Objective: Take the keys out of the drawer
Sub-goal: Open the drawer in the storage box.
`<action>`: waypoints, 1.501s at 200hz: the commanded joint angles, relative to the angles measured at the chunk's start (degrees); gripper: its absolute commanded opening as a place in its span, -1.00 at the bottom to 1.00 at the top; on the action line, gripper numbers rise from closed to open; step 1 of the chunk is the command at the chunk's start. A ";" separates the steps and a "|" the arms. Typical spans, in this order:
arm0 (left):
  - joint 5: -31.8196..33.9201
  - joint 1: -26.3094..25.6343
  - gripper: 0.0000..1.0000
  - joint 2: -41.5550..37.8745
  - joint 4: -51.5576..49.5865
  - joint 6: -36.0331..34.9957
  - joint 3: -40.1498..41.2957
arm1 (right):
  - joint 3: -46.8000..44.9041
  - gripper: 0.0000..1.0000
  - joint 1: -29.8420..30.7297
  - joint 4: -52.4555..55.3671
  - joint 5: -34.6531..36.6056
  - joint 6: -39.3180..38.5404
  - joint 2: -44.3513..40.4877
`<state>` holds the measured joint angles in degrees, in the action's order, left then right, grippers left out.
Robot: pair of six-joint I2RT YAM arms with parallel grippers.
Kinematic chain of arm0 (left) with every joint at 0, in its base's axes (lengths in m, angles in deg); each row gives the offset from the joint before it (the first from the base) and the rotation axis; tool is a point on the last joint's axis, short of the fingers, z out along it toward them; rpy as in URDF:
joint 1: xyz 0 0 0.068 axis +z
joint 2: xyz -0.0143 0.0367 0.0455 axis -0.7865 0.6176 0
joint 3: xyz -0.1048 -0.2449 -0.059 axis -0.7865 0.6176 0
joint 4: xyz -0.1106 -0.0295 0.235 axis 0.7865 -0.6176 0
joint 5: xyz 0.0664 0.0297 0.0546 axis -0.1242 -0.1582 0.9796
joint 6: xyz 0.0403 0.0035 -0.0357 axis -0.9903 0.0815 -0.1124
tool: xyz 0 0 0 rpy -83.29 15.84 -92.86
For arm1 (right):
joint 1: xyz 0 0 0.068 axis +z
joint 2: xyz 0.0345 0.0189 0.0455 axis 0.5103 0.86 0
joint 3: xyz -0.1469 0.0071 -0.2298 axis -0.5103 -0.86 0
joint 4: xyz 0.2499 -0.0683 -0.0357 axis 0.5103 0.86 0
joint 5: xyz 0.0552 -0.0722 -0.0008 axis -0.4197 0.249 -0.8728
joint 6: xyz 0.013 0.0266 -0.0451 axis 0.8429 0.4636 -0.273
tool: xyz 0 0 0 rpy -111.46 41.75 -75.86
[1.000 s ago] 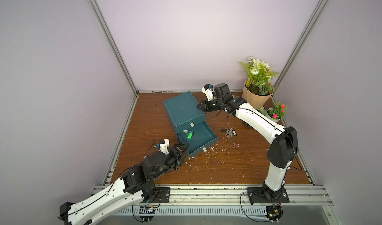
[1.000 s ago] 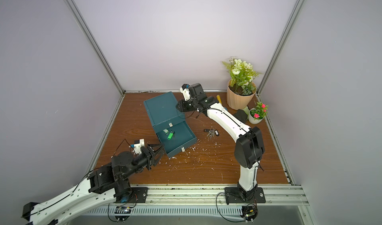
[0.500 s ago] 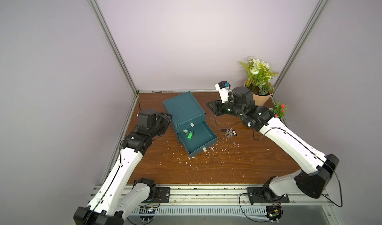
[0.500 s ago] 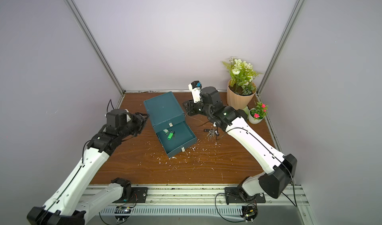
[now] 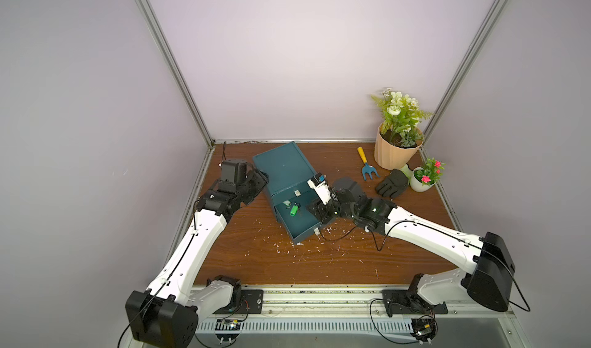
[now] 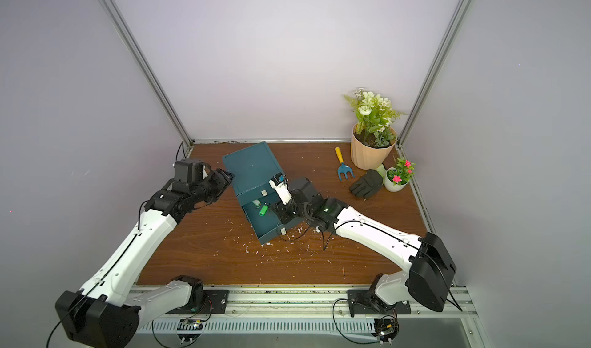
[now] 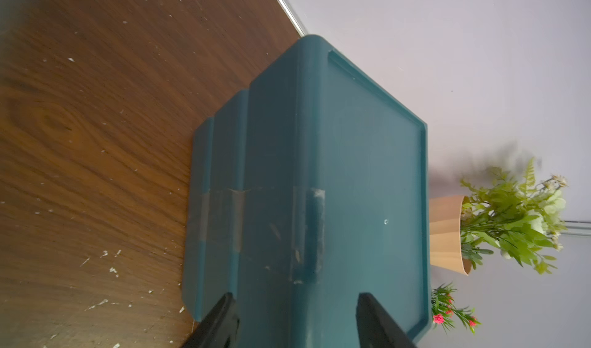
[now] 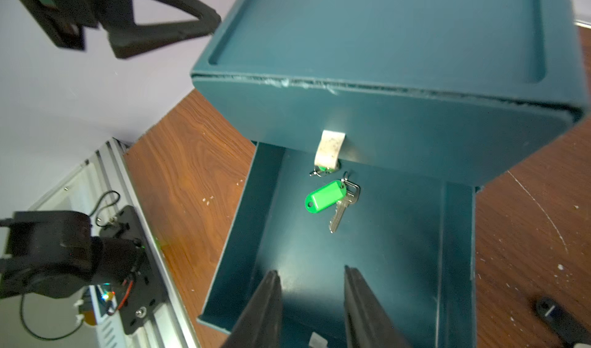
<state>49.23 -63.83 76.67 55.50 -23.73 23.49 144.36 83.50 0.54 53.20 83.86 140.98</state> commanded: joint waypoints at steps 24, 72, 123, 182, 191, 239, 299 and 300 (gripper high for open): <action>-1.07 0.67 0.30 2.32 3.43 -1.71 1.19 | 0.21 -0.20 0.29 -8.01 2.42 -5.09 3.73; -1.46 0.64 0.27 6.45 4.12 -4.42 -1.06 | 0.63 -0.20 0.27 -13.10 3.83 -4.73 9.26; -3.99 0.75 0.26 8.88 5.83 -4.34 -1.62 | -1.17 -0.19 0.27 -18.76 6.90 -2.70 11.96; -5.15 1.08 0.26 9.79 5.60 -2.80 -2.06 | 1.92 -0.25 0.38 -5.96 3.32 -1.86 10.37; -5.25 1.16 0.26 9.64 5.97 -2.24 -1.58 | 2.56 -0.29 0.33 -1.76 2.61 -2.36 9.00; -5.69 1.24 0.26 8.19 9.66 0.13 2.05 | 4.52 -0.45 0.35 11.88 -3.14 -5.10 4.97; -6.35 1.33 0.27 7.39 10.55 0.10 3.37 | 8.47 -0.46 0.27 19.81 -8.88 -5.60 8.58; -6.33 1.33 0.26 7.41 10.55 0.11 3.42 | 8.50 -0.46 0.27 19.91 -8.94 -5.59 8.62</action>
<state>43.79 -63.02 84.21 66.34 -23.86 25.65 150.31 83.55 15.03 48.19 79.16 148.09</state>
